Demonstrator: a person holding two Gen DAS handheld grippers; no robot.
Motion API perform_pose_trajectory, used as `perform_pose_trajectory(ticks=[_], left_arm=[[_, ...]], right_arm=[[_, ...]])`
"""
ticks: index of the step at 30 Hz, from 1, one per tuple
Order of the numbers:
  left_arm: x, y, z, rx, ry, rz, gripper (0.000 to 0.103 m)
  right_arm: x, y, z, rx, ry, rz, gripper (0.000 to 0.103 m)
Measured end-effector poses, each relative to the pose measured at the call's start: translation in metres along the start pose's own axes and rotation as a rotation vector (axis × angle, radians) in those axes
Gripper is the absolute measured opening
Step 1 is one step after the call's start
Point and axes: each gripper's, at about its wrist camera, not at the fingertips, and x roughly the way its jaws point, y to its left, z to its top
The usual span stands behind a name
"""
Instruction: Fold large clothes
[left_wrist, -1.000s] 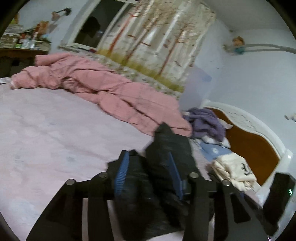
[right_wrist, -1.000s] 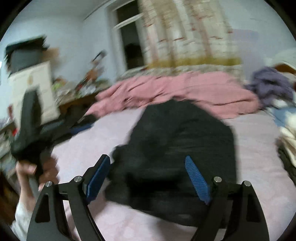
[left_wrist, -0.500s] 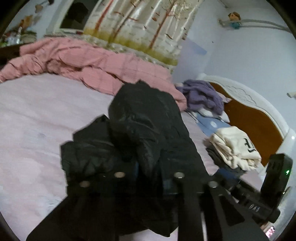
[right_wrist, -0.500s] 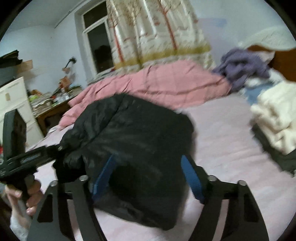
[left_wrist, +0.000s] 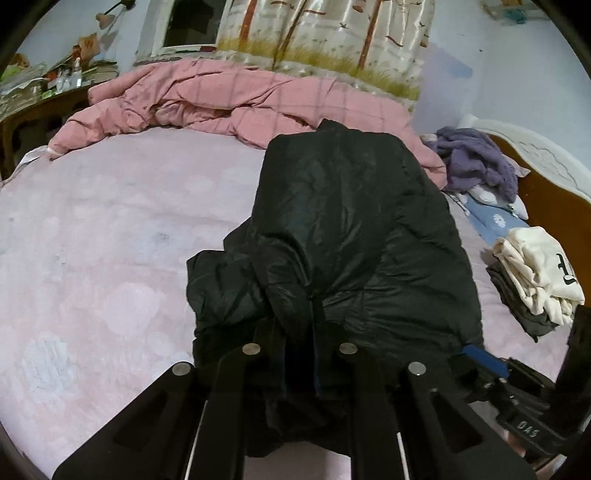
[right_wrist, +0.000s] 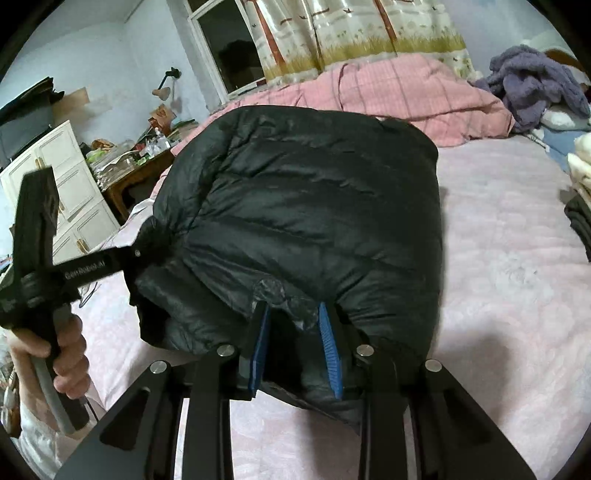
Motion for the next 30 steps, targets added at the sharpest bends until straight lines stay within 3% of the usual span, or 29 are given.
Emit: perform_pose_trajectory(ticks=[3, 4, 5, 6, 9, 14, 18, 20, 24, 27, 30], left_arm=[[-0.003, -0.004, -0.003, 0.059, -0.023, 0.063, 0.014], [-0.004, -0.007, -0.005, 0.081, -0.031, 0.088, 0.014], [-0.004, -0.009, -0.008, 0.098, -0.035, 0.11, 0.014], [-0.004, -0.011, -0.01, 0.11, -0.038, 0.127, 0.014], [-0.005, -0.02, -0.016, 0.178, -0.08, 0.186, 0.014], [-0.039, -0.023, -0.01, 0.195, -0.235, 0.067, 0.014], [-0.083, -0.028, 0.001, 0.2, -0.394, 0.117, 0.016], [-0.101, -0.026, 0.008, 0.175, -0.446, 0.103, 0.018], [-0.097, -0.032, 0.034, 0.173, -0.416, 0.068, 0.028], [-0.071, -0.036, 0.057, 0.148, -0.321, -0.014, 0.031], [-0.038, -0.04, 0.074, 0.153, -0.212, -0.026, 0.031]], right_arm=[[-0.006, -0.001, 0.004, -0.002, -0.029, -0.041, 0.032], [-0.01, -0.002, 0.005, 0.002, -0.046, -0.064, 0.039], [-0.014, -0.004, 0.006, 0.01, -0.068, -0.091, 0.057], [-0.021, -0.007, 0.007, 0.028, -0.104, -0.132, 0.067], [-0.031, -0.018, 0.014, 0.041, -0.128, -0.168, 0.067], [-0.038, -0.031, 0.02, 0.041, -0.146, -0.224, 0.067], [-0.043, -0.034, 0.026, 0.056, -0.157, -0.239, 0.067], [-0.046, -0.034, 0.027, 0.038, -0.164, -0.259, 0.067], [-0.048, -0.034, 0.029, 0.034, -0.164, -0.279, 0.067], [-0.052, -0.038, 0.031, 0.041, -0.178, -0.283, 0.068], [-0.052, -0.039, 0.033, 0.039, -0.185, -0.314, 0.068]])
